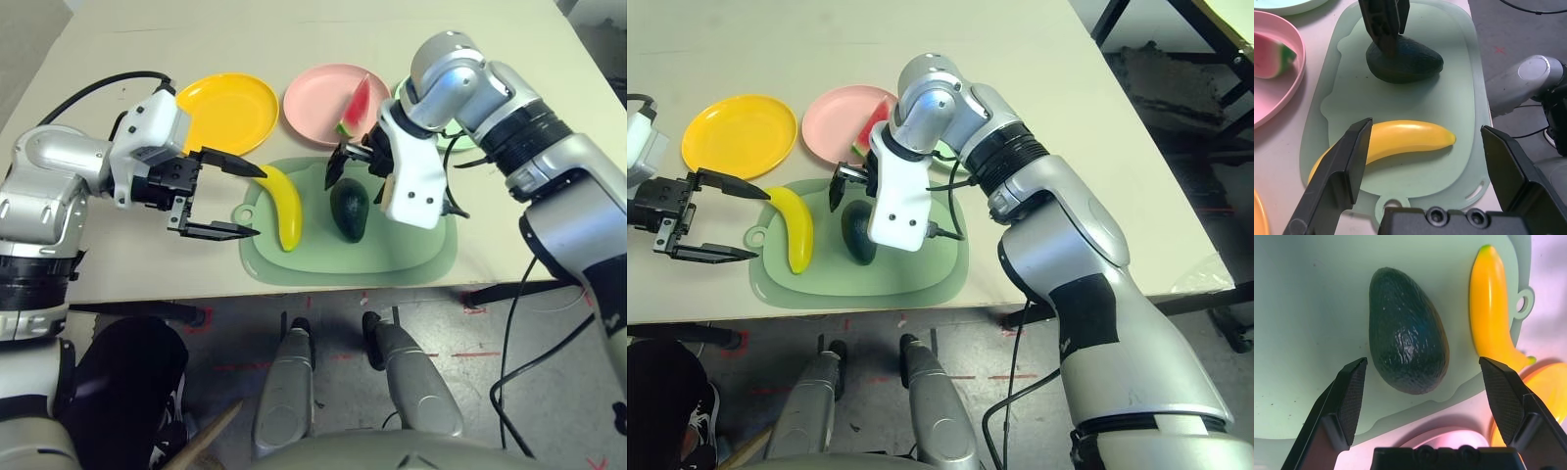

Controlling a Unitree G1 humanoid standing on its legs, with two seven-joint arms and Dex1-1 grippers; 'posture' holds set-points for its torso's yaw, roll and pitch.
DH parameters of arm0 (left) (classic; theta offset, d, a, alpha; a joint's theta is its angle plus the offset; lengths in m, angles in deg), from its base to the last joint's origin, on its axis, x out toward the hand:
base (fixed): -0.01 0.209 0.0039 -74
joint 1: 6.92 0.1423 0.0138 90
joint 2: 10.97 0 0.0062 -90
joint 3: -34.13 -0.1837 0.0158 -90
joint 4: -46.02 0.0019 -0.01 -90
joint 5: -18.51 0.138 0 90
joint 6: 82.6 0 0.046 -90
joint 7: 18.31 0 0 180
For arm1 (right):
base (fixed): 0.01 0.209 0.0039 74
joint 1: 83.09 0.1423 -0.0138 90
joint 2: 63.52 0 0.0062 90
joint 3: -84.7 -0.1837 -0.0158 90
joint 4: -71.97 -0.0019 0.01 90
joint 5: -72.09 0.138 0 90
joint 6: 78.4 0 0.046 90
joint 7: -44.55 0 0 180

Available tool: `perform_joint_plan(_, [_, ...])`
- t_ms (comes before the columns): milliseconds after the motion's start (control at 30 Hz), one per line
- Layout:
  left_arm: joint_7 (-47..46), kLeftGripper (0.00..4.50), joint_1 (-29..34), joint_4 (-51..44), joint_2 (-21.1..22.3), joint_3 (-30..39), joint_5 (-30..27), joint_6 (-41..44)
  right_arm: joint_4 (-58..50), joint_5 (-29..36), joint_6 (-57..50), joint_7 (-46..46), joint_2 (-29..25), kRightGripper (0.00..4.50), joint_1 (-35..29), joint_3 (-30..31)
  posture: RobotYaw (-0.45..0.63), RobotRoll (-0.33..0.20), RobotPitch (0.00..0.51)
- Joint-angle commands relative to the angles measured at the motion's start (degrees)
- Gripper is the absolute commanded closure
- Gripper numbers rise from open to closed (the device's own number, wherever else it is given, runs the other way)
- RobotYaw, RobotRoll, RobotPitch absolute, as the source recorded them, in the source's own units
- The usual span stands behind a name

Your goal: Place the fruits into color-matched plates.

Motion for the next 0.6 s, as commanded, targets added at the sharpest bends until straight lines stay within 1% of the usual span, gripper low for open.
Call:
perform_joint_plan(33, [0.3, 0.0, 1.0, -0.5, 0.3, -0.5, 0.5, -0.8, 0.3, -1.5, -0.5, 0.8, 0.5, 0.03, -1.4, -0.7, -0.04, 0.0, 0.331])
perform_joint_plan(333, [0.1, 0.0, 1.0, -0.8, -0.1, -0.7, 0.3, -0.9, -1.3, -2.2, -1.9, 1.3, 1.1, 0.03, -3.6, -0.5, -0.03, 0.0, 0.331])
perform_joint_plan(600, [-0.2, 0.0, 1.3, -1.3, 0.1, -0.6, 0.0, -0.7, -1.6, -5.2, -3.9, 4.1, 1.7, 0.03, -4.2, -1.4, -0.03, 0.0, 0.329])
